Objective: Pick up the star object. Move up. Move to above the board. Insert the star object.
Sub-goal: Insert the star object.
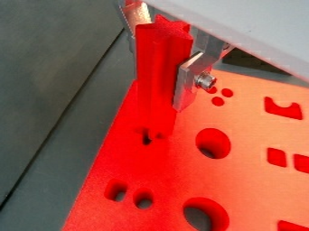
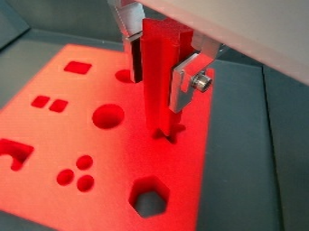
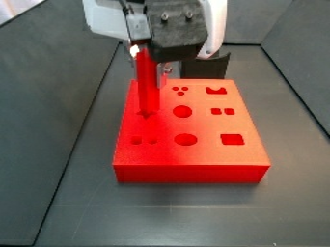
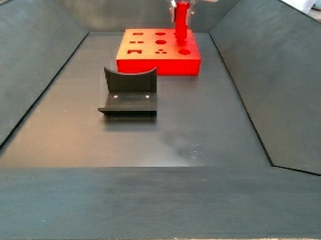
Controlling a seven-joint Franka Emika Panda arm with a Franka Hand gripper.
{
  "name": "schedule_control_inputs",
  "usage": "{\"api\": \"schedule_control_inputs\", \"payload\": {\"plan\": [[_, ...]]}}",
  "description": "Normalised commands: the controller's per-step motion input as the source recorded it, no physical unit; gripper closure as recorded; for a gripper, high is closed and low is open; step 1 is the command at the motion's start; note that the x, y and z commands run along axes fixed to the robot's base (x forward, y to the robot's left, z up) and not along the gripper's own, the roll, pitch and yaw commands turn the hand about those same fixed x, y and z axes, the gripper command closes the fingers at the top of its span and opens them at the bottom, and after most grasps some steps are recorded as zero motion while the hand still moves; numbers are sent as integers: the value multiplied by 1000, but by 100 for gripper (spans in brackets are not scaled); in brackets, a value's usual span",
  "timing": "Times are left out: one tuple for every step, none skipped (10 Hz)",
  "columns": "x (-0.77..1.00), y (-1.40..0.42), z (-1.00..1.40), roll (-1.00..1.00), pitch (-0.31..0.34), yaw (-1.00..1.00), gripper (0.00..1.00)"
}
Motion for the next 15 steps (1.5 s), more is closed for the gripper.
{"api": "schedule_control_inputs", "payload": {"plan": [[0,34,-100,16,11,77,100],[0,0,-31,4,0,0,100],[0,0,-214,61,-19,0,100],[0,-89,-426,163,-66,0,100],[0,-151,-531,211,-123,0,100],[-31,-157,-637,230,-150,0,100],[-60,-134,-740,243,-154,0,100],[-34,-109,-743,257,-141,-23,100],[0,0,-746,273,-111,0,100],[0,0,-697,277,-119,43,100],[-34,80,-683,277,-136,220,100],[0,80,-674,256,-130,346,100],[46,0,-700,247,-83,491,100],[137,0,-834,181,-94,494,100],[174,-9,-909,144,-87,434,100]]}}
